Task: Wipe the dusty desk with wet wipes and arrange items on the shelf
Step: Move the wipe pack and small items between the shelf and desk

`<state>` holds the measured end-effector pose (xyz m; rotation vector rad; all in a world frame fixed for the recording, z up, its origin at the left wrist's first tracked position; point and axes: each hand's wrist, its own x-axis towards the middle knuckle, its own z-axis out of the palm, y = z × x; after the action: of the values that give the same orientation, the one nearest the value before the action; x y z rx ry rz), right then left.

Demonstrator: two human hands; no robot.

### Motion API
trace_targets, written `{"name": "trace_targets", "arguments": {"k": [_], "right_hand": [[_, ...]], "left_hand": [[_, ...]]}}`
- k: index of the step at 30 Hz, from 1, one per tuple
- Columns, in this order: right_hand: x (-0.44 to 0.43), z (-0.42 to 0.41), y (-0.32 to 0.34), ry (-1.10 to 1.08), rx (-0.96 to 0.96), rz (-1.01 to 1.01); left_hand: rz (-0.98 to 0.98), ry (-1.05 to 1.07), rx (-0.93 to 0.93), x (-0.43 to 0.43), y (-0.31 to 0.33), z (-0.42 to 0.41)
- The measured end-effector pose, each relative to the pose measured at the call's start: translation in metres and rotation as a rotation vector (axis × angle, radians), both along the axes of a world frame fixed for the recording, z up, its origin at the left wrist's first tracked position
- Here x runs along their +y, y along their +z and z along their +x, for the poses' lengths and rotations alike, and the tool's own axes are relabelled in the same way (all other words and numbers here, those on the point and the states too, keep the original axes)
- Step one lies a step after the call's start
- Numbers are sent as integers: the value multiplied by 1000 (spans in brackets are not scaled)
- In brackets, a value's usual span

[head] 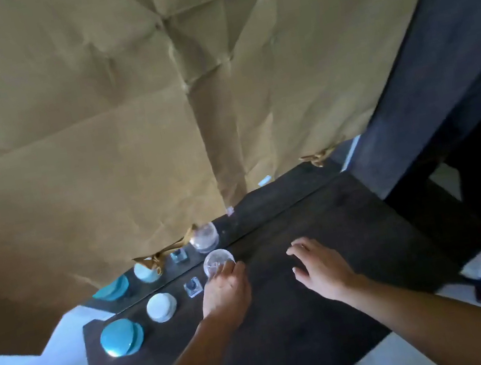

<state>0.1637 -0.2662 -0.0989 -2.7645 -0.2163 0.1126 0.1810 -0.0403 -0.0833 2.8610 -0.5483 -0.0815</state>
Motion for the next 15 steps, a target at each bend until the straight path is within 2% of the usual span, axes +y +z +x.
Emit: {"name": "trace_targets", "arguments": {"k": [8,15], "right_hand": [[-151,-95,34,-116,-155,-24],[-270,-144,71,-315,-171,-43]], "left_hand": [[-81,-141,-97,-160,33,-62],[-177,-296,-173,-283,65,-90]]}}
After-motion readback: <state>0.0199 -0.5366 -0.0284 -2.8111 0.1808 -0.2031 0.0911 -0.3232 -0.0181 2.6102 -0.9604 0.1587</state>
